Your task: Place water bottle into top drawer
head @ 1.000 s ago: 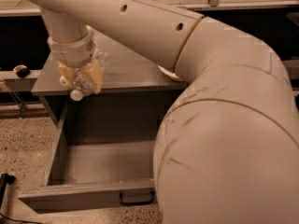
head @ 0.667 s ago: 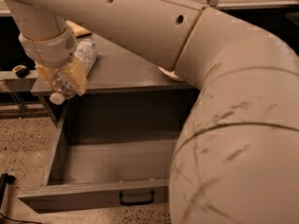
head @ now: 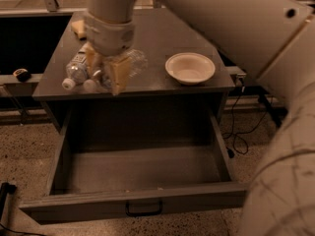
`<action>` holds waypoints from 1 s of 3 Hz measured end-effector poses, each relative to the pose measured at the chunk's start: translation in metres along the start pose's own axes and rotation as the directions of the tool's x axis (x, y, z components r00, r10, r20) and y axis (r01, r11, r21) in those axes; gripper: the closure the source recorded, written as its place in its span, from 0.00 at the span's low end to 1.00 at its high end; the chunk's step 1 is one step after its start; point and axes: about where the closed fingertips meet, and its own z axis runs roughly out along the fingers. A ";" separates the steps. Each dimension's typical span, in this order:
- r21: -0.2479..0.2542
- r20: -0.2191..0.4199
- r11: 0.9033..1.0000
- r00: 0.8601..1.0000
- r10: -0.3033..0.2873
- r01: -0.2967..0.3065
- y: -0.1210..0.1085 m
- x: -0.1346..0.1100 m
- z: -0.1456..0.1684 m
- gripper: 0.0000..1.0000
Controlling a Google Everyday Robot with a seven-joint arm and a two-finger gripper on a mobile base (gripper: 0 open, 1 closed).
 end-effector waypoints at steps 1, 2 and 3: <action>0.025 0.030 0.996 0.996 0.081 -0.081 0.023 0.006 -0.006 1.00; 0.027 0.031 0.996 0.996 0.080 -0.080 0.022 0.006 -0.006 1.00; 0.042 0.144 0.993 0.984 0.103 -0.110 0.025 0.001 0.006 1.00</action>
Offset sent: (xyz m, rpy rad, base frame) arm -0.0077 -0.0206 0.0012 0.0371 0.0358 -0.0674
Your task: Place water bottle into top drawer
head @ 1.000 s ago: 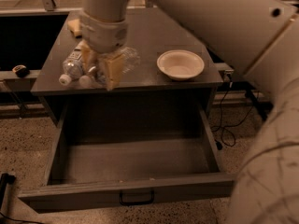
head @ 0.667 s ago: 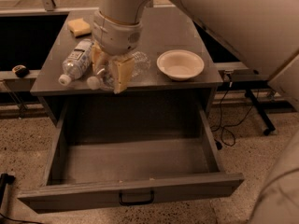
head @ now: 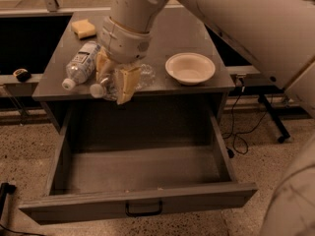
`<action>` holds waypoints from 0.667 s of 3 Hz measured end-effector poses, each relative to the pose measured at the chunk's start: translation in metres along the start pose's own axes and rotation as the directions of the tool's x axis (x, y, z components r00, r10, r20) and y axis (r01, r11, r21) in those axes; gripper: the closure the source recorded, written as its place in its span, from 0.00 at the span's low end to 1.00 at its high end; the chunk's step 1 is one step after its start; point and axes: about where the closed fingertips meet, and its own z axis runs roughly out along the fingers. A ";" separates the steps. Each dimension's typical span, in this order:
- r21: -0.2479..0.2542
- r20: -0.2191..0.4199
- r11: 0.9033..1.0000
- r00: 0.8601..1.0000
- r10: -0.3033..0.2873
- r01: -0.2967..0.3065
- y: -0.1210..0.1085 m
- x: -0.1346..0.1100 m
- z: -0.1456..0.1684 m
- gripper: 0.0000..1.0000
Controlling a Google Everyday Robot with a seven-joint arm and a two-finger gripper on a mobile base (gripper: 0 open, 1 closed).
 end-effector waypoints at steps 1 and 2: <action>0.025 0.238 0.993 0.966 0.104 -0.113 0.018 0.012 0.047 1.00; 0.053 0.484 0.967 0.853 0.195 -0.251 0.040 0.018 0.067 1.00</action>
Offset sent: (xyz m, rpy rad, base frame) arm -0.0342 -0.0344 -0.0283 0.8916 0.8232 -0.2570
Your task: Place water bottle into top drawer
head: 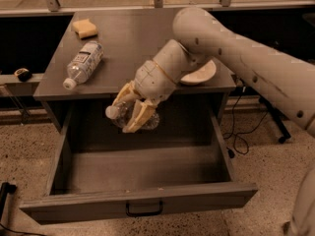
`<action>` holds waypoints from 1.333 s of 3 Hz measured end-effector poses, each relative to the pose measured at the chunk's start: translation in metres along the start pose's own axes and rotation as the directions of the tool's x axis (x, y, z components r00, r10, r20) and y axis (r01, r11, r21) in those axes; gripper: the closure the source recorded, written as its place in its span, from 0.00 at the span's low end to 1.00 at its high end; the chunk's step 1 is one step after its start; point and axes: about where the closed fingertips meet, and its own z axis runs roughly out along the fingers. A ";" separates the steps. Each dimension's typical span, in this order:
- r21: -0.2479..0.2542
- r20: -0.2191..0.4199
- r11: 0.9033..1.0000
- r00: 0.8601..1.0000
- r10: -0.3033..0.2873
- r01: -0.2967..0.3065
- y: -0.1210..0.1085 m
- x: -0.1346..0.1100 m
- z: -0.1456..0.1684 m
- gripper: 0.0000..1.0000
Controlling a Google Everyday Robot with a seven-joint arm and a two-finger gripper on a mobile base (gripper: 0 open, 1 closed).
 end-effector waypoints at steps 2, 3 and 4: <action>0.114 0.443 0.966 0.882 0.160 -0.233 0.027 -0.011 -0.015 1.00; 0.119 0.480 0.961 0.862 0.163 -0.249 0.026 -0.017 -0.020 1.00; 0.124 0.524 0.957 0.836 0.162 -0.263 0.034 0.005 -0.011 1.00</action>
Offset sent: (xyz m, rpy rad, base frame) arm -0.0254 -0.0416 0.0267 0.5813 0.5129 -0.2724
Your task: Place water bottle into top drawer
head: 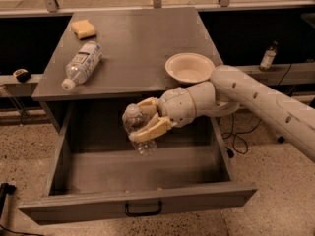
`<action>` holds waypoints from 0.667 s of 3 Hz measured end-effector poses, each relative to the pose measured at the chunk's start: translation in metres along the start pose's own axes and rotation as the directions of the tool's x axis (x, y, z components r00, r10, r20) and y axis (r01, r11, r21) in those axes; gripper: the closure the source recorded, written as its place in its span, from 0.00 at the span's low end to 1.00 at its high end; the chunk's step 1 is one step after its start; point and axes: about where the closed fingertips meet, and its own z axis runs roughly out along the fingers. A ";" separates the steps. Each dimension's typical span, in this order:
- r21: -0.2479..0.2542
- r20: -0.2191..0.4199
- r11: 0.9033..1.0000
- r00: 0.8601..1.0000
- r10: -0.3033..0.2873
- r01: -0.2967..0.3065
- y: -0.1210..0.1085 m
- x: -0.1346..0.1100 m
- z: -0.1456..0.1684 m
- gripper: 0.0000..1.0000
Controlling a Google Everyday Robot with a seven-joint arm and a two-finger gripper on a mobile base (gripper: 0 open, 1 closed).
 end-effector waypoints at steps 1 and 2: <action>-0.035 0.049 0.998 0.997 -0.055 0.057 -0.001 0.016 0.001 1.00; -0.036 0.052 0.998 0.997 -0.059 0.060 -0.001 0.018 0.001 1.00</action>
Offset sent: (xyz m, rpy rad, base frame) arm 0.0021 0.0000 -0.0130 0.0471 -0.0255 0.0360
